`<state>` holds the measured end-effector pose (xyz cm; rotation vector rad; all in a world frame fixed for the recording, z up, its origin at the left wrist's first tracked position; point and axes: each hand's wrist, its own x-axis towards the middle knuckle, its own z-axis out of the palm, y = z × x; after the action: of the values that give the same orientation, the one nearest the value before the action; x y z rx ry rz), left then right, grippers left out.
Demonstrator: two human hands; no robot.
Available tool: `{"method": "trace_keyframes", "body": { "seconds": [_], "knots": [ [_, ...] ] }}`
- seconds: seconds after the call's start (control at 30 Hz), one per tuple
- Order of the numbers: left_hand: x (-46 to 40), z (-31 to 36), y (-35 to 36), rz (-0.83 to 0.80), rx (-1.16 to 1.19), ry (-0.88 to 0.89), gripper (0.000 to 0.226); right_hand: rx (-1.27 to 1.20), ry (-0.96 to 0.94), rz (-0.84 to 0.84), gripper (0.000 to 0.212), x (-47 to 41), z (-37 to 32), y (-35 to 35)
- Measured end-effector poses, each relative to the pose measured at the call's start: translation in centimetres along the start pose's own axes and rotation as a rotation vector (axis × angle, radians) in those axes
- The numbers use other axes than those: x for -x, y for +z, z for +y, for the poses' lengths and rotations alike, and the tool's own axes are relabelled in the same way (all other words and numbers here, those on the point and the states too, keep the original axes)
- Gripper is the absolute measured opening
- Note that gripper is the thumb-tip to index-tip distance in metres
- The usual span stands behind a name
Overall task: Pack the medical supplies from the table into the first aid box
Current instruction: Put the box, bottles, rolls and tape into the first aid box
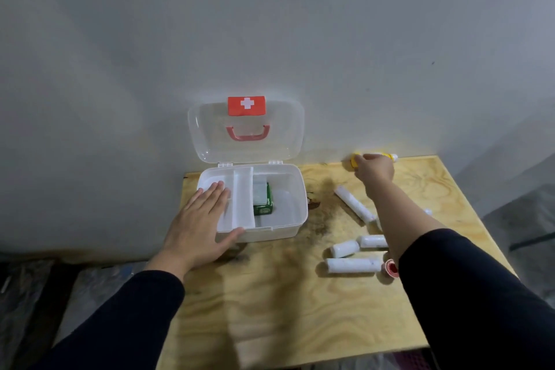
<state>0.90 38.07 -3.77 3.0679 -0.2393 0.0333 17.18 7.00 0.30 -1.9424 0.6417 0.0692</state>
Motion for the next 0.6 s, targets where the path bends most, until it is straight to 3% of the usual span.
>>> {"method": "trace_keyframes", "body": {
  "seconds": [0.27,0.43,0.6],
  "knots": [
    [-0.2,0.1,-0.1,-0.038,-0.022,-0.009,0.087,-0.486,0.402,0.106,0.042,-5.7,1.2,-0.9],
    [-0.4,0.1,-0.4,-0.050,-0.027,-0.009,0.086,-0.512,0.476,0.122,0.054,-7.4,0.5,-0.3],
    [-0.9,0.2,-0.4,-0.062,-0.040,-0.022,0.085,-0.486,0.498,0.168,0.034,-7.3,0.0,-0.2]
  ]
}}
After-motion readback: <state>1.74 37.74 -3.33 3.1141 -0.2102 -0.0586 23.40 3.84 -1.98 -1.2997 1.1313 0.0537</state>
